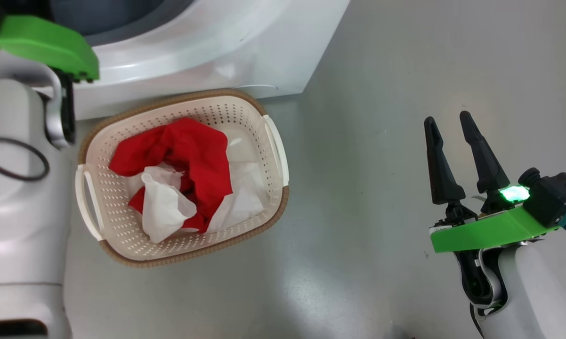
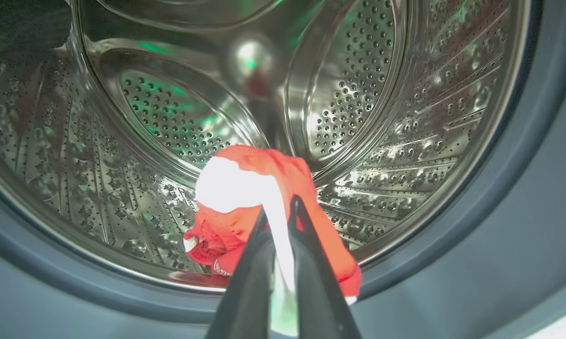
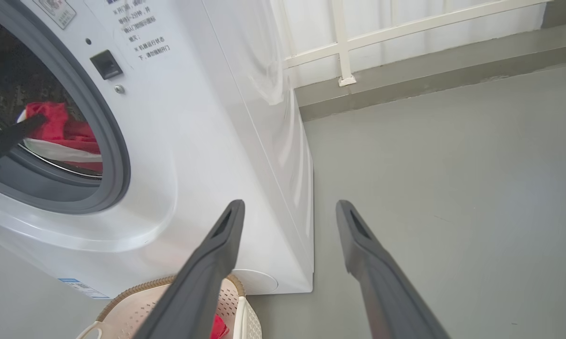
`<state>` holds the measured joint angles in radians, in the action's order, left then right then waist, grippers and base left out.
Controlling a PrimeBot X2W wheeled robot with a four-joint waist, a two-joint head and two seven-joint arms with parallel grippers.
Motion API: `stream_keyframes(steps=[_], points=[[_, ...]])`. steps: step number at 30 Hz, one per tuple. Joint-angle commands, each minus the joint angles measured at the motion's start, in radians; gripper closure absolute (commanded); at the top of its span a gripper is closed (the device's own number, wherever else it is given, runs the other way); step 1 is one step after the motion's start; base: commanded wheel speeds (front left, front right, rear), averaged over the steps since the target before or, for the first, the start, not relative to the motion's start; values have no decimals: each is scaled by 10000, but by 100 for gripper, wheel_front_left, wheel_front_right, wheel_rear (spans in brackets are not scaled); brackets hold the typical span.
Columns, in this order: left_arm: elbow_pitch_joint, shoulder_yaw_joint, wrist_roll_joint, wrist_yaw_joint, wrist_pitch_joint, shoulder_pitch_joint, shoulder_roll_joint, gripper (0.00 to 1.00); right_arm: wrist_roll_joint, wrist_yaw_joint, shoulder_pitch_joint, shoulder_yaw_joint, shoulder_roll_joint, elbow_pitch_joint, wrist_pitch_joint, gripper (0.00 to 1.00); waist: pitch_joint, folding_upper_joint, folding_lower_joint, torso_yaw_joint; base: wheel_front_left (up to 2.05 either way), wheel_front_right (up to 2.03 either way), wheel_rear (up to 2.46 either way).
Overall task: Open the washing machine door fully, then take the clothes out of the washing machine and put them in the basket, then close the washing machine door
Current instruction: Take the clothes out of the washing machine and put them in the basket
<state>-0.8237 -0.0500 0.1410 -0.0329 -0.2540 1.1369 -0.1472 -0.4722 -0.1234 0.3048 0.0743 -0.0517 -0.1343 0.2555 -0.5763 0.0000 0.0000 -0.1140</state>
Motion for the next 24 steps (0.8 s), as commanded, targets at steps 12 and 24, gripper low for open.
stream_keyframes(steps=[12,24], points=[[2769,734,-313,341,-77,-2124,299,100,266,-73,-676,-39,14,173,63,0,599,0,0,408,0,0,0],[5008,1328,-453,633,-77,-3882,756,100,406,-73,-1110,-159,14,179,63,0,1145,0,0,539,0,0,0]])
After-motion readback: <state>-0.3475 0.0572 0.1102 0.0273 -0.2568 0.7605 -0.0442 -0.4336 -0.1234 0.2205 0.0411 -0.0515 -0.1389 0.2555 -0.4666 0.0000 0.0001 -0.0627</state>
